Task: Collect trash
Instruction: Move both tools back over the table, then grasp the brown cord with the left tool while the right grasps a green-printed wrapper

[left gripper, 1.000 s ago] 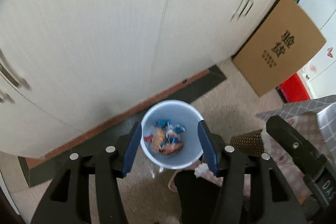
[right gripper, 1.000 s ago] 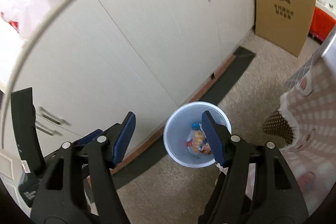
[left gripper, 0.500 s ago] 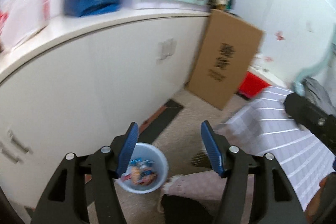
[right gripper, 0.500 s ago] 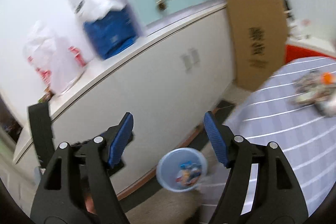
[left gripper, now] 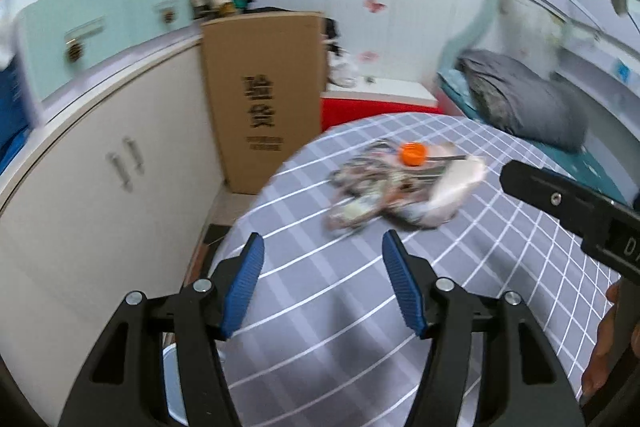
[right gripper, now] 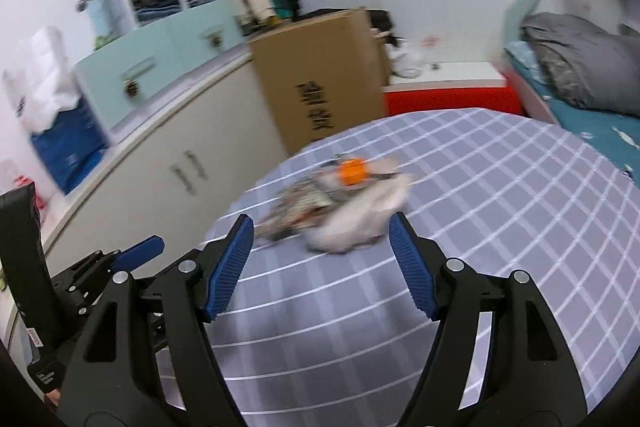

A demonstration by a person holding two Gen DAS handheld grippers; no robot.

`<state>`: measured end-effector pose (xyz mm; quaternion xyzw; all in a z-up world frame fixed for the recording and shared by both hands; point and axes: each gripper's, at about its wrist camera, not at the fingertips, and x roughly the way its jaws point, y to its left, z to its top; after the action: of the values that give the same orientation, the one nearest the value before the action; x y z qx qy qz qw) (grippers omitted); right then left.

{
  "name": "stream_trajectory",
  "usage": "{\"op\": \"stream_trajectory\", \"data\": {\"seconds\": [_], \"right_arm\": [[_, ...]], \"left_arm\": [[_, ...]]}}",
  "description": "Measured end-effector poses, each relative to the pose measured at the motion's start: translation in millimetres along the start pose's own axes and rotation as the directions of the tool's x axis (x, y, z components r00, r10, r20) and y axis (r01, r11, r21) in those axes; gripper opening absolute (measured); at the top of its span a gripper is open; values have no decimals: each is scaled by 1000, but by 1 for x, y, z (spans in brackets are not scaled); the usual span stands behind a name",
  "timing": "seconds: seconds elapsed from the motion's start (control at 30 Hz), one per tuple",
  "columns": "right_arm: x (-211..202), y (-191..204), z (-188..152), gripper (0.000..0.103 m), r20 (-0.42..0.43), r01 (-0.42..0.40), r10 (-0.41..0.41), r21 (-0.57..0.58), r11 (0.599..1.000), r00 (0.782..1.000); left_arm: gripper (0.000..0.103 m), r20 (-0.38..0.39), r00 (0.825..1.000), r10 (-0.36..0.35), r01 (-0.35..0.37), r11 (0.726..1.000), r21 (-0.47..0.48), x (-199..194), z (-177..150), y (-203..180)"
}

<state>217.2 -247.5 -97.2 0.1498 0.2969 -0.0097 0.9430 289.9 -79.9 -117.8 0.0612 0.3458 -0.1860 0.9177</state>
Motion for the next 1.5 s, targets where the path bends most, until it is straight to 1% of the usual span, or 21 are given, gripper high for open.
{"op": "stream_trajectory", "data": {"seconds": [0.07,0.1,0.2,0.3,0.37,0.43,0.47,0.5,0.57,0.73,0.77,0.8,0.83,0.87,0.93,1.03,1.13,1.23,1.33,1.43,1.5], "right_arm": [[2,-12,2,70,-2,18,-18,10,1000,1000],[1,-16,2,70,-2,24,-24,12,1000,1000],[9,-26,3,69,-12,30,-30,14,999,999],[14,-23,2,69,-22,31,-30,4,1000,999],[16,-26,1,69,-28,27,-27,-1,1000,999],[20,-24,3,69,-32,24,-24,-8,1000,999],[21,-24,3,69,-34,23,-23,-11,1000,999],[22,-23,4,69,-36,24,-24,-15,1000,999],[25,-20,5,69,-39,22,-23,-21,1000,999],[27,-10,9,69,-35,15,-17,-42,999,999],[28,-7,10,69,-37,13,-15,-47,999,999],[30,-2,10,69,-42,7,-9,-54,999,999],[32,2,10,69,-45,5,-8,-62,998,999],[34,6,11,69,-49,3,-6,-68,998,999],[39,15,11,69,-60,-5,0,-87,996,998],[50,29,10,69,-87,-17,6,-120,993,996],[64,45,8,69,-125,-27,8,-150,988,992],[83,60,4,69,-167,-7,-24,-185,983,986],[102,67,-1,70,-206,-1,-39,-190,982,978],[112,72,-4,70,-213,11,-55,-202,979,975],[115,74,-5,70,-218,6,-51,-205,979,975]], "left_arm": [[58,-11,999,-36,36,998,44,15,4,-15],[57,-13,999,-40,40,997,60,19,5,-19],[52,-27,999,-31,33,993,113,33,4,-31],[47,-54,998,-32,39,991,131,47,6,-37],[36,-69,997,-37,46,991,124,55,8,-35],[29,-79,995,-57,66,992,107,60,12,-32],[22,-83,995,-63,71,993,98,60,12,-28],[18,-88,994,-67,75,993,86,61,14,-25],[6,-92,992,-83,90,993,75,62,15,-21],[4,-51,993,-105,108,992,59,54,16,-16],[4,-40,992,-119,121,991,50,51,16,-13],[4,-35,987,-156,157,987,26,49,16,-9],[4,-28,984,-174,174,985,8,47,15,-5],[4,-14,984,-178,177,984,-8,44,15,-1],[3,11,987,-159,159,987,-34,37,13,9],[3,43,995,-91,95,992,-89,28,12,31],[3,53,997,-63,70,986,-148,24,10,55],[3,38,996,-77,82,982,-169,26,6,65],[3,24,996,-84,86,982,-165,32,-1,63],[3,17,995,-99,100,980,-170,34,-8,64],[3,15,995,-98,99,980,-173,34,-12,64]]}}
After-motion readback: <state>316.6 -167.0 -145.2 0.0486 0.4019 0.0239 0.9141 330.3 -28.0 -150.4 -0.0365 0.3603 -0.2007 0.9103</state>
